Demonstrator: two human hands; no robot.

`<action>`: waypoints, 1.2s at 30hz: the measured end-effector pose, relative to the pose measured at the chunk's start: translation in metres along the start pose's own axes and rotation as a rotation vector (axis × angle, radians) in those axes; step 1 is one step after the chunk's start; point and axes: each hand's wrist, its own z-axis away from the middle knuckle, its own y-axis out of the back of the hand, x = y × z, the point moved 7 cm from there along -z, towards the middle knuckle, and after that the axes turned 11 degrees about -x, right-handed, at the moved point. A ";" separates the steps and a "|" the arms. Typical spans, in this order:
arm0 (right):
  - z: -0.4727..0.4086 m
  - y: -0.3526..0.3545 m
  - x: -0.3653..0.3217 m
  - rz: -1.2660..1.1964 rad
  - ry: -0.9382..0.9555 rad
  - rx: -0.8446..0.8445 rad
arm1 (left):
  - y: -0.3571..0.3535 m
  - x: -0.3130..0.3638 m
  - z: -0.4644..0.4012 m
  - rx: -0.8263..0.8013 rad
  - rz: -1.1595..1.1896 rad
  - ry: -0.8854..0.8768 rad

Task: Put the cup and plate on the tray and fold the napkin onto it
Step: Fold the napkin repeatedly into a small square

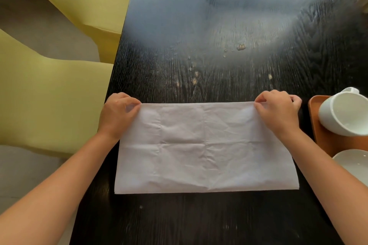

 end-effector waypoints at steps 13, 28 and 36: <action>0.045 -0.035 -0.085 -0.014 0.258 -0.012 | -0.071 0.106 0.035 -0.083 -0.271 -0.284; 0.044 -0.053 0.024 0.105 -0.011 -0.194 | -0.068 0.005 0.042 -0.195 -0.388 -0.007; 0.086 -0.036 -0.013 0.040 0.005 -0.124 | -0.051 0.021 0.069 -0.070 -0.331 0.150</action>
